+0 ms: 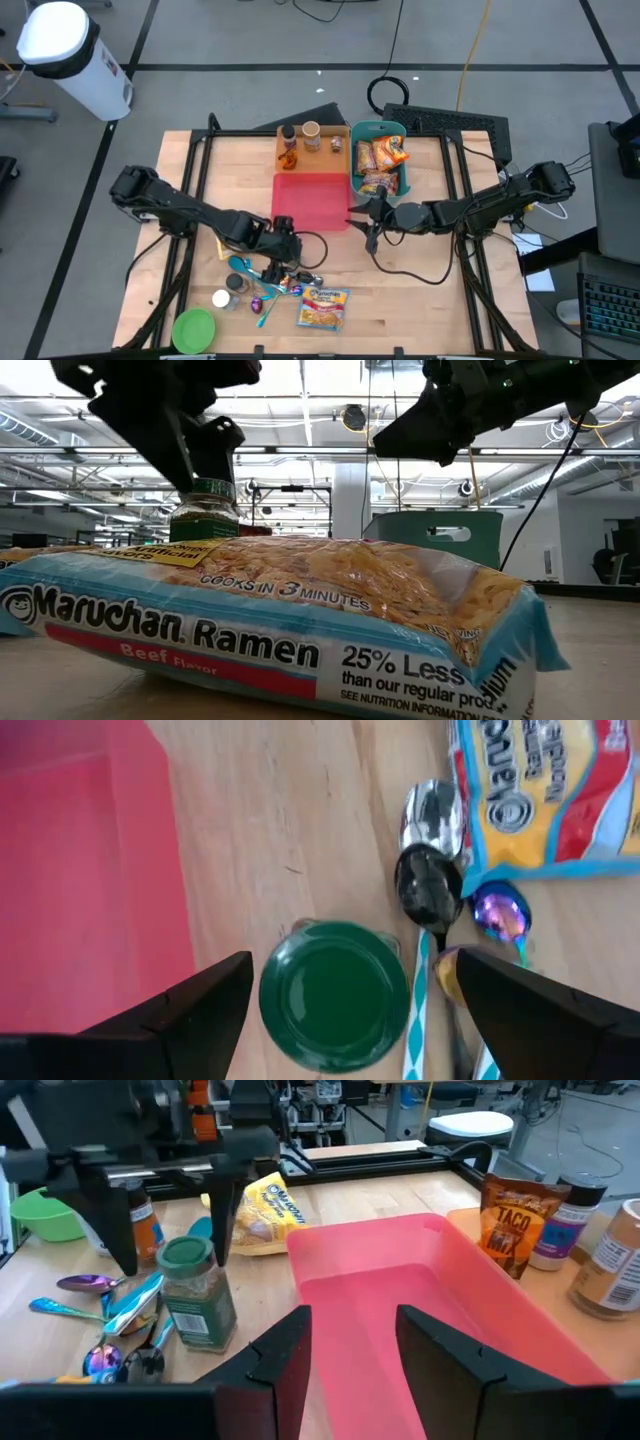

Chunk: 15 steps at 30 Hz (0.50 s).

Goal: Pick & Place Food Item
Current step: Put the green spice bottle into the orange bin

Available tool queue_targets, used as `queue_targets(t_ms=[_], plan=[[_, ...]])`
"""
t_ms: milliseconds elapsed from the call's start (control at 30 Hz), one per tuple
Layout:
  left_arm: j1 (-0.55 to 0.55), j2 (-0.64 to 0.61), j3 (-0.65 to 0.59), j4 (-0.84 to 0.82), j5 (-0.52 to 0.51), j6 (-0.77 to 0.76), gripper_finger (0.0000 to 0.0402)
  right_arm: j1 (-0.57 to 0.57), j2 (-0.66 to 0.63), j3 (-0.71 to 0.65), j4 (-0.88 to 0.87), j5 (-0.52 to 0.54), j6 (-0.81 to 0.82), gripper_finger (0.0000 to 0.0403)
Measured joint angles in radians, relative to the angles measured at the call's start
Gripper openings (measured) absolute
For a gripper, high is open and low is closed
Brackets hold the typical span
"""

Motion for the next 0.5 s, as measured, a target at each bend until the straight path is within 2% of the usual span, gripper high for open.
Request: queue_targets(t_ms=[200,500], plan=[[0.004,0.014,0.0,-0.003,-0.031,0.032,0.033,0.0,0.0,0.0,0.0,0.0,0.0,0.0141],[0.014,0.014,0.0,0.006,0.026,0.028,0.021,0.0,0.0,0.0,-0.001,0.0,0.0,0.0141]])
